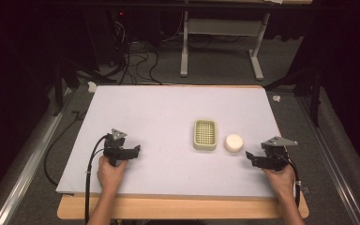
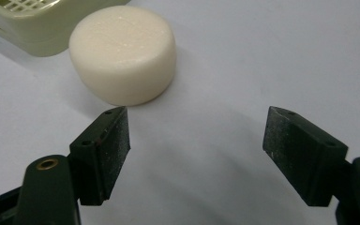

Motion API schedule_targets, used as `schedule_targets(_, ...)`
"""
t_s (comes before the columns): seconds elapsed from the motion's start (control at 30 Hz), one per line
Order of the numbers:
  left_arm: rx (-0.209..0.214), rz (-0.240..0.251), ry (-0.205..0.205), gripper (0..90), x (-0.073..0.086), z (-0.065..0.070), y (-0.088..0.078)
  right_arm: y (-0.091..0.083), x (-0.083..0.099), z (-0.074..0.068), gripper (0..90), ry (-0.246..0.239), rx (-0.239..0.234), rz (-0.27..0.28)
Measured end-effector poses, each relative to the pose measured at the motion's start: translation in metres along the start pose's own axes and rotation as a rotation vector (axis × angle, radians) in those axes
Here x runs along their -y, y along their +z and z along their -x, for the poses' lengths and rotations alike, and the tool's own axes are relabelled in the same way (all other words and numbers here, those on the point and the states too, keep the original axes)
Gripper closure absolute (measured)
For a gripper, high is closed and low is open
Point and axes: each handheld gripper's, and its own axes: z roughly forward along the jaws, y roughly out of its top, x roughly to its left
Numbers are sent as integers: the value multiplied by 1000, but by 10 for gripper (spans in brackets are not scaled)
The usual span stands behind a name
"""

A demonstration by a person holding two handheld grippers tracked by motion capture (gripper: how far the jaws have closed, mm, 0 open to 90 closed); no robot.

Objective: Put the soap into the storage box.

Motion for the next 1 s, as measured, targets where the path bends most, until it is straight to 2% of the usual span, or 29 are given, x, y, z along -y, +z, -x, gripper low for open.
schedule_targets(0.27,0,0,-1,151,0,0,0,-3,3,-5,209,25,-16,11)
schedule_targets(0.43,1,0,0,150,0,0,0,-5,3,-11,204,4,-23,25)
schedule_targets(0.57,1,0,0,150,0,0,0,-3,-2,-19,167,-19,-30,26)
schedule_targets(0.63,1,0,-1,151,0,0,0,-3,-3,-22,159,-12,-33,28)
schedule_targets(0.8,1,0,-1,151,0,0,0,0,-8,-29,154,-28,-38,41)
schedule_targets(1.0,1,1,-1,150,0,0,0,6,-14,-33,148,-34,-38,26)
